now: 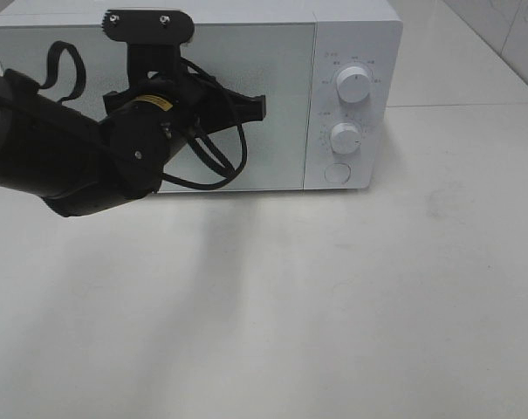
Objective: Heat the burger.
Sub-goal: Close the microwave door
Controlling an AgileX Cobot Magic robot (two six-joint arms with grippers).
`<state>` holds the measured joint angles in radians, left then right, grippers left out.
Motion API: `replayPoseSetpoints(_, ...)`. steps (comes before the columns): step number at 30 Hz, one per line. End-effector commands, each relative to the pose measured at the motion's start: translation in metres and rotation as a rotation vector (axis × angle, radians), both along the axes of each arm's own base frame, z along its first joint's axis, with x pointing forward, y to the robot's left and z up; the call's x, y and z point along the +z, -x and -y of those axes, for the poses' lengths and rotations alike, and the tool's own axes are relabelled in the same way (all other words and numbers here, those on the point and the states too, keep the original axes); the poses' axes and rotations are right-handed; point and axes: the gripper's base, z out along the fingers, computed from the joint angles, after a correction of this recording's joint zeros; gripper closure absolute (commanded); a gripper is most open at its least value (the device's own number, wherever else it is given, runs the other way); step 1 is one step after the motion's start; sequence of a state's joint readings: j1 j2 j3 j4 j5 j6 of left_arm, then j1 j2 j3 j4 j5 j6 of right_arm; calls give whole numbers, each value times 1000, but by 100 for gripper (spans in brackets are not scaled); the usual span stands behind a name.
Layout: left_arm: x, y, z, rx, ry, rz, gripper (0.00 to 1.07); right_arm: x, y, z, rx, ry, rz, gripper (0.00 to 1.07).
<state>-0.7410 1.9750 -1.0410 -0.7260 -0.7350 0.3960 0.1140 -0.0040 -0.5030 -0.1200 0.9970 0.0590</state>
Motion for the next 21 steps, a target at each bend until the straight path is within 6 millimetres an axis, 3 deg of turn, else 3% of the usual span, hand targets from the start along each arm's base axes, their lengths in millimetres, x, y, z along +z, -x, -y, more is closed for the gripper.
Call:
replayPoseSetpoints(1,9,-15,-8,85,43,43,107,0,4,0,-9,-6,34,32)
replayPoseSetpoints(4,11,-10,-3,55,39,21,107,0,4,0,-9,-6,34,32)
replayPoseSetpoints(8,19,13,8,-11,35,10,107,0,4,0,-9,-6,34,32)
replayPoseSetpoints(17,13,39,15,-99,34,-142,105,0,4,0,-9,-6,34,32)
replayPoseSetpoints(18,12,46,18,-161,21,-228,95,0,4,0,-9,-6,34,32)
replayPoseSetpoints(20,9,53,18,-257,-30,-342,64,0,4,0,-9,-6,34,32)
replayPoseSetpoints(21,9,53,18,-257,-30,-342,64,0,4,0,-9,-6,34,32)
